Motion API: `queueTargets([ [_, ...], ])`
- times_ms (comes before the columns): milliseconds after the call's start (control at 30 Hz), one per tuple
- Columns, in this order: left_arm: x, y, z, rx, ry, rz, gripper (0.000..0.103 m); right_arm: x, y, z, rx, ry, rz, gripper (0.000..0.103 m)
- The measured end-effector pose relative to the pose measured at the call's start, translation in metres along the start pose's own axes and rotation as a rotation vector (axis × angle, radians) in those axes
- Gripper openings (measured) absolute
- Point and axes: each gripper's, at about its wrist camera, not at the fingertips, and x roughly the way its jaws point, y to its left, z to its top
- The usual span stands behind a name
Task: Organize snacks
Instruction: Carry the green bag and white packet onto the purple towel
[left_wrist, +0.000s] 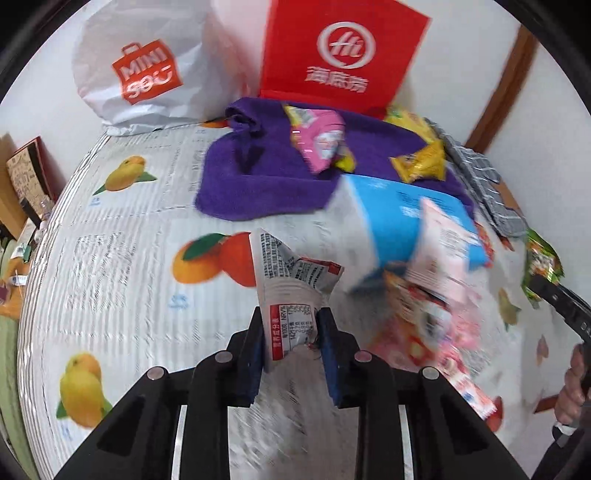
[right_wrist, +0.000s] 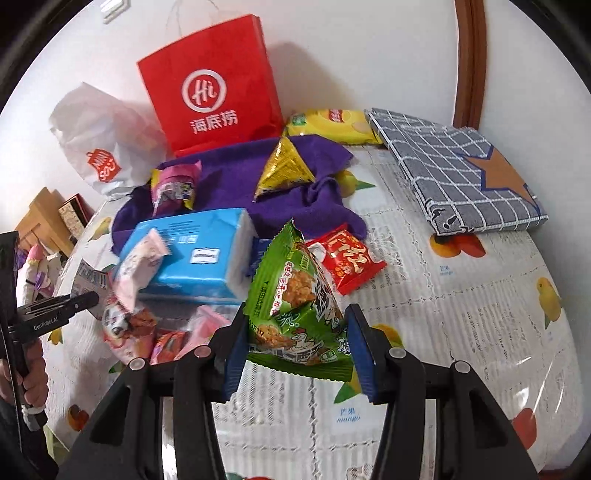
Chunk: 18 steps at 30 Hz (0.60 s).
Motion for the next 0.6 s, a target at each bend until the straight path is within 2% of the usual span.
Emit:
queueTargets([
  [300,-0.042,-0.044,-0.010,0.038,-0.045,-0.017,0.026,-0.030,0.014,-0.005,-0.033,-0.035,0.020,0.049],
  [467,-0.053,-0.061,-0.003,0.016,-0.046,-0.059,0.026,-0.039,0.019,-0.003,-0.046,-0.049,0.034,0.049],
  [600,-0.063,-0.075,0.005,0.030,-0.070,-0.060,0.026,-0.045,0.025,0.005,-0.067,-0.069,0.034,0.049],
])
